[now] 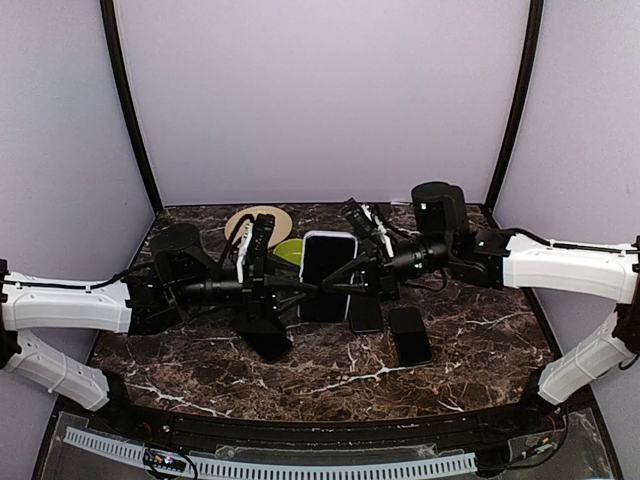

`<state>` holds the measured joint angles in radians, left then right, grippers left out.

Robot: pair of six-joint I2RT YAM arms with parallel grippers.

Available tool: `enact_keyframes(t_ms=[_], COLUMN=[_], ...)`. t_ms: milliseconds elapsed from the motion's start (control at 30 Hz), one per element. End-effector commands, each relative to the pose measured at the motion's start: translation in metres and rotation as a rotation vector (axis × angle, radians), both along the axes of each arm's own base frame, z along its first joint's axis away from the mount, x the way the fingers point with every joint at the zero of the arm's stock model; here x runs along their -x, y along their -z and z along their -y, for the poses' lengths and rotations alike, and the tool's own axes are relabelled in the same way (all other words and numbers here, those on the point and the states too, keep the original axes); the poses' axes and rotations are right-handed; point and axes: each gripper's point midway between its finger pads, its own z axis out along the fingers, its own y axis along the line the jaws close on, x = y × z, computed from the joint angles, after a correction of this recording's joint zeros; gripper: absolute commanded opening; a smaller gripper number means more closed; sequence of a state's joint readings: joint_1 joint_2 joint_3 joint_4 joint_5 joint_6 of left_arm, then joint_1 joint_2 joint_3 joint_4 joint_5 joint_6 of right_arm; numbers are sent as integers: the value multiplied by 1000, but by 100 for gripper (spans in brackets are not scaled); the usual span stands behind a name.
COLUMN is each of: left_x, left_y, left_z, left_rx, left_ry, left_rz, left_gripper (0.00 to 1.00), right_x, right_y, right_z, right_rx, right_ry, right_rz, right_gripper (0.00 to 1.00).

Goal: Put the phone into the phone case

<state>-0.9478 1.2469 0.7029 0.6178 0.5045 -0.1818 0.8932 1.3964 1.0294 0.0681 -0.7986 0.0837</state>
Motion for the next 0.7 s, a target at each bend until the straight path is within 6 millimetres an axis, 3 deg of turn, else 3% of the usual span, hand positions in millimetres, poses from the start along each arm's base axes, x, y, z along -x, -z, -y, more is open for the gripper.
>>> enact_keyframes(t_ms=[0, 100, 200, 267, 433, 533, 600, 667], left_x=[15, 24, 23, 14, 2, 1, -2, -7], left_y=[3, 6, 15, 19, 29, 31, 30, 27], left_z=[-8, -16, -22, -20, -8, -5, -5, -6], left_rx=[-43, -42, -59, -83, -145, -146, -146, -138], left_ry=[40, 59, 34, -7, -19, -15, -25, -61], left_rz=[71, 115, 135, 123, 81, 77, 78, 71], left_gripper=[54, 75, 79, 74, 39, 25, 6, 0], right_x=[8, 10, 12, 12, 14, 15, 16, 16], right_y=[-56, -62, -65, -65, -69, -71, -71, -70], right_z=[7, 8, 7, 7, 6, 6, 7, 6], right_rx=[-148, -153, -157, -157, -164, -167, -165, -160], right_ry=[-43, -55, -64, -70, -76, -75, -77, -77], right_rz=[65, 70, 68, 64, 68, 70, 69, 67], right_gripper=[0, 0, 0, 0, 0, 0, 0, 0])
